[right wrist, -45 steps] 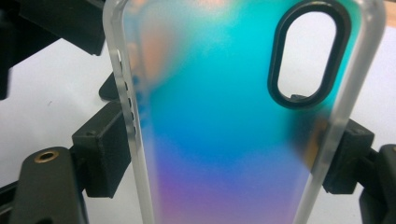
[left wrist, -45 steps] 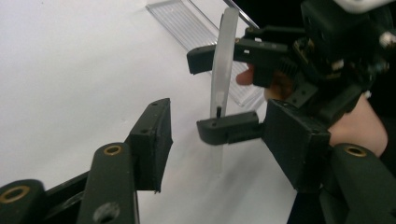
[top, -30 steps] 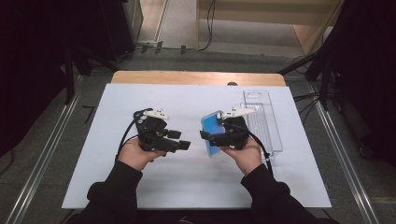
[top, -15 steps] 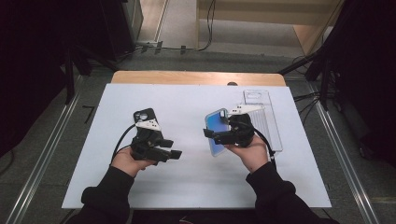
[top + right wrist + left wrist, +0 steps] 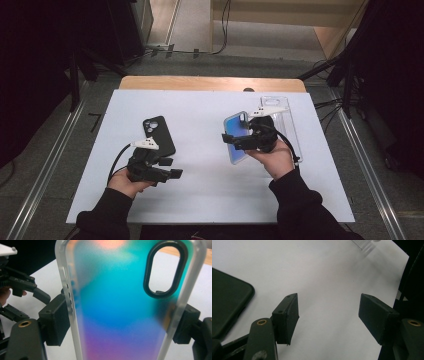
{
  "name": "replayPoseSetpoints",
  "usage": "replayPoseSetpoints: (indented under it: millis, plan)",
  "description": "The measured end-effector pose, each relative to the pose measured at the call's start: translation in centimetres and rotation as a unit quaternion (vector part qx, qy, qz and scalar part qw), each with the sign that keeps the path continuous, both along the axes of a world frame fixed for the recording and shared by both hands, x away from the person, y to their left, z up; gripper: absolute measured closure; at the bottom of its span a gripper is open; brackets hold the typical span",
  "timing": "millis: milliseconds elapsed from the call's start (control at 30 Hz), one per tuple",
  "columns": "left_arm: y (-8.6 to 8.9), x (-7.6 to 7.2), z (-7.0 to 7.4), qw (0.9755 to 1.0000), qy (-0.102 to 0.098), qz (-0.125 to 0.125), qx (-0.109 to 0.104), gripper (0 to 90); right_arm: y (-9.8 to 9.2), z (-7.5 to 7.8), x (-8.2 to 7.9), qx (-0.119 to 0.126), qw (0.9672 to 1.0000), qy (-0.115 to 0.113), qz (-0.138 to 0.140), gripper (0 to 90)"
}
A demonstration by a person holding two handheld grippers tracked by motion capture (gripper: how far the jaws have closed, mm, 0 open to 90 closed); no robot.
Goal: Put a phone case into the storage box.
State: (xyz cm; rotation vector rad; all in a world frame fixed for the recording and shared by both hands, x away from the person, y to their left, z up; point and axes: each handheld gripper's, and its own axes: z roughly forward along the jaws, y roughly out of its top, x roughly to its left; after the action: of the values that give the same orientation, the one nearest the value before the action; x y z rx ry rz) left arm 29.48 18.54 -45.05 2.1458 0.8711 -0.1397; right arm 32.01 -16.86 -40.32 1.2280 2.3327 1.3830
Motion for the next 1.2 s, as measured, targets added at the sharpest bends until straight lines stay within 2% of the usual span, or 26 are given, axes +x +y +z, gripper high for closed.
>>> replayPoseSetpoints:
  millis: [133, 233, 600, 700, 933, 1200]
  plan:
    - [0.2, -0.1, -0.1, 1.0, 0.0, 0.002, 0.002, 32.8, -0.7, 0.8, 0.3, 0.006, 1.0, -0.003, -0.003, 16.9]
    - [0.2, -0.3, -0.1, 1.0, 0.008, -0.002, 0.0, 32.8, -1.3, 1.3, 0.6, 0.01, 0.9999, -0.005, -0.01, 16.9]
    - [0.8, -0.8, 0.0, 0.9999, 0.003, 0.015, 0.004, 32.8, -4.4, 2.9, 1.6, 0.02, 0.9986, -0.009, -0.048, 16.9]
    - [0.9, -0.9, -0.1, 0.9998, 0.002, 0.018, 0.003, 32.8, -5.1, 3.1, 1.8, 0.025, 0.9979, -0.011, -0.059, 16.9]
    - [1.2, -1.0, -0.1, 0.9996, 0.003, 0.029, 0.002, 32.8, -6.8, 3.0, 2.5, 0.017, 0.996, -0.013, -0.087, 16.9]
    - [1.3, -1.0, -0.1, 0.9996, 0.003, 0.029, 0.004, 32.8, -8.6, 2.8, 3.0, 0.019, 0.9923, -0.015, -0.121, 17.0]
